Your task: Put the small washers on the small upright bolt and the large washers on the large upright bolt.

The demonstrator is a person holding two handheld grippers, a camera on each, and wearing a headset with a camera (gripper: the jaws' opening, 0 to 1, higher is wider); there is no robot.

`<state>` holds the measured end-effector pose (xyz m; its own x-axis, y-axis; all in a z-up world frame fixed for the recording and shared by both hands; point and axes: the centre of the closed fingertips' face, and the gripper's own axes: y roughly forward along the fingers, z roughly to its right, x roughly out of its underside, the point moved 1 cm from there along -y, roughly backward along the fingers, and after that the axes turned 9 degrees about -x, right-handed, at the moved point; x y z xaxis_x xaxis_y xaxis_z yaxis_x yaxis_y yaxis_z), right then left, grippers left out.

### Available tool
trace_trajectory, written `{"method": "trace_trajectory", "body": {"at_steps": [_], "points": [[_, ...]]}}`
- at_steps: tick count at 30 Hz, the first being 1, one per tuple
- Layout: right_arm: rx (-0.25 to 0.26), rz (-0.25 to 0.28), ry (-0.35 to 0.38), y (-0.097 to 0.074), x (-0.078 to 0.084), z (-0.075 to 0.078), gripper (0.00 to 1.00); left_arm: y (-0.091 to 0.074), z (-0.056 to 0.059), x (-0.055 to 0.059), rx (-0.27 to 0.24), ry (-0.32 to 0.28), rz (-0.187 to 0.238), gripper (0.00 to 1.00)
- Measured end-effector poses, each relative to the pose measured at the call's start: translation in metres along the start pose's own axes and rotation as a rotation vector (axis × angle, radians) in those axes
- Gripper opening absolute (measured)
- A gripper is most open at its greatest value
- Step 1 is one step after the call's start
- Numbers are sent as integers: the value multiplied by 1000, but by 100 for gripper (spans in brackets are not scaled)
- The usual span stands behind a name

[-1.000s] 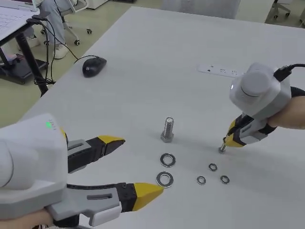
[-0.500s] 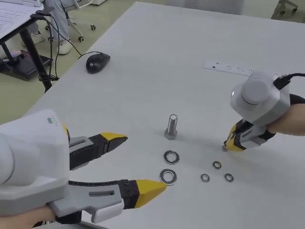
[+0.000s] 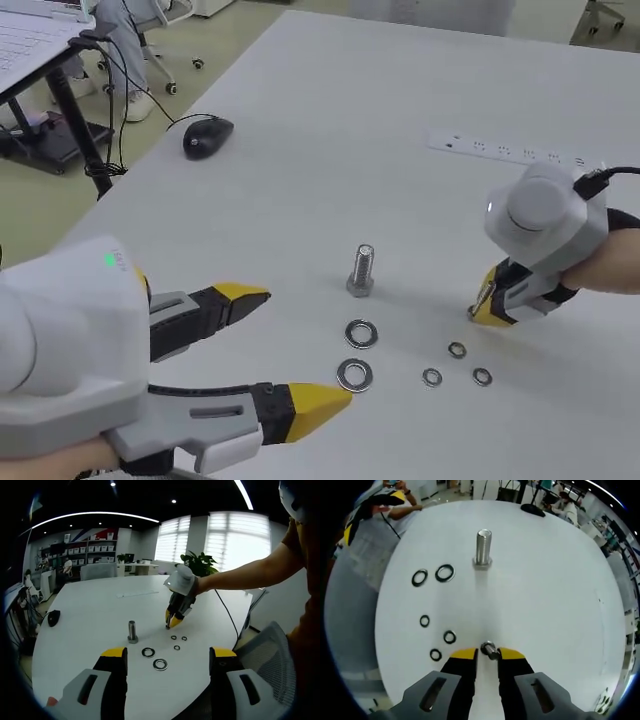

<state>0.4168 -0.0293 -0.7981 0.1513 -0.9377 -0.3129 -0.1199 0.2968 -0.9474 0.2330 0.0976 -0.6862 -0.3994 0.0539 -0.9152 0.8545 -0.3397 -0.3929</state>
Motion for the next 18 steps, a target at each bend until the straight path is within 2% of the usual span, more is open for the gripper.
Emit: {"method": "trace_trajectory", "body": {"at_steps": [10, 16, 18], "points": [[13, 8, 26, -9, 9, -6, 17, -2, 3, -2, 4, 8, 7, 66], [8, 27, 39, -7, 10, -15, 20, -3, 5, -3, 7, 14, 13, 66], [8, 45, 16, -6, 7, -21, 20, -4, 6, -4, 6, 14, 15, 66]]}}
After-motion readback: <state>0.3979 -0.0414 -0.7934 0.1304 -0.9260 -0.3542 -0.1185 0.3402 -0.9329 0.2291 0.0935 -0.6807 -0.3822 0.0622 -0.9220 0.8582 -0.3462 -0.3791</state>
